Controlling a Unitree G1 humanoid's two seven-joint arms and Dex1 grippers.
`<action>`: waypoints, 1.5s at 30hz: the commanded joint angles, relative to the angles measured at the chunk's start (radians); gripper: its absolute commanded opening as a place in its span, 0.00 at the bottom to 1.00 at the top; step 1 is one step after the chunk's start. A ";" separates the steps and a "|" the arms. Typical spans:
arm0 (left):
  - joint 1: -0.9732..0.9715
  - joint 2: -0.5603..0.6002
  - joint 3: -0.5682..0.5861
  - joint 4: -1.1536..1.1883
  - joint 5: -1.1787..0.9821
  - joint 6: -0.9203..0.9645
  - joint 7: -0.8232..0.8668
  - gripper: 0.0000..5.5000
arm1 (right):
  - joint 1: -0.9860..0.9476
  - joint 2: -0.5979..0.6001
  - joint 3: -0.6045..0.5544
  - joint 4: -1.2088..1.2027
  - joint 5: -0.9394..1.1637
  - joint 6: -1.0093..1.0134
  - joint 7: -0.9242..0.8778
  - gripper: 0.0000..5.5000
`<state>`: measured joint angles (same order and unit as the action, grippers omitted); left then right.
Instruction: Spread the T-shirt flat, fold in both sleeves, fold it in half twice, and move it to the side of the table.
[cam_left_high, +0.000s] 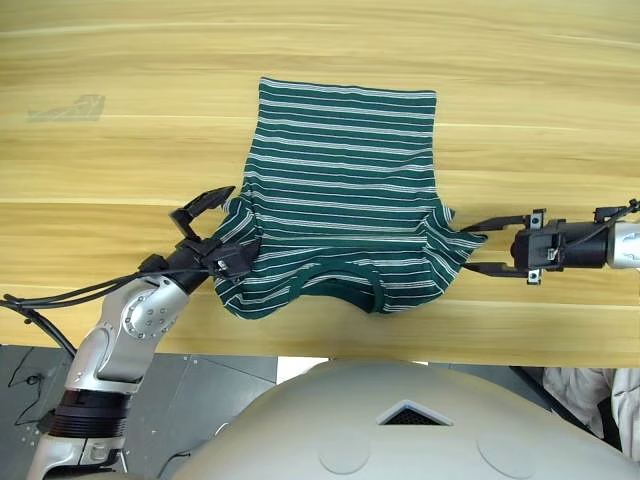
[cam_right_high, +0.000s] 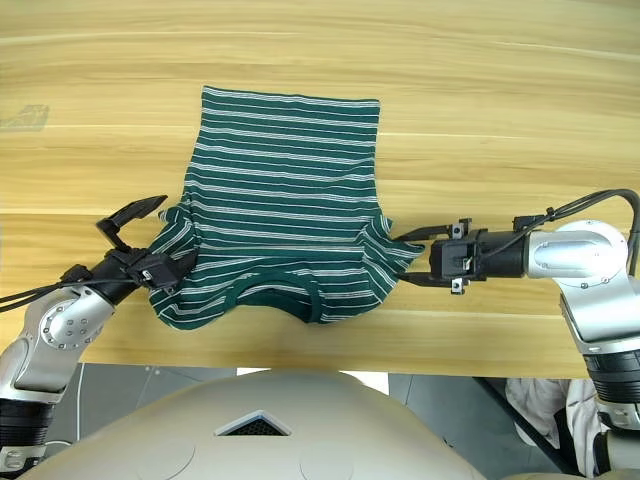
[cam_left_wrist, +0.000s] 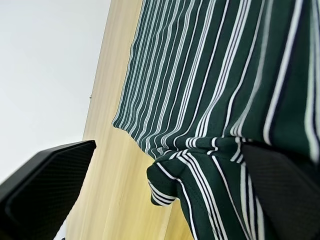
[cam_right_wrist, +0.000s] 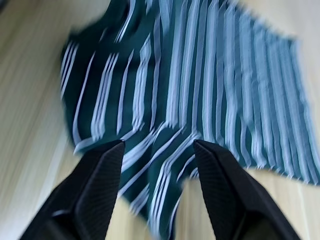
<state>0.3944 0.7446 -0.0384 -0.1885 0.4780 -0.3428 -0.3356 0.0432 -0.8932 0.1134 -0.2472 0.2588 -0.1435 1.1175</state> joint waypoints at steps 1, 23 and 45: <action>-0.092 -0.006 -0.028 0.015 0.015 0.010 -0.025 0.97 | -0.198 0.193 0.010 0.109 -0.076 0.016 -0.203 0.47; -0.266 -0.156 -0.280 -0.032 -0.028 -0.010 -0.139 0.97 | -0.759 0.500 0.483 1.289 -0.806 -0.249 -0.615 0.47; -0.274 -0.129 -0.263 0.017 -0.020 -0.030 -0.089 0.97 | -0.675 0.250 0.162 0.959 -0.589 -0.370 -0.739 0.47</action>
<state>0.0994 0.5778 -0.3513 -0.1140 0.4687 -0.3921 -0.4098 -0.6999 -0.5653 0.3482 0.8926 -0.3937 -0.5380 0.3296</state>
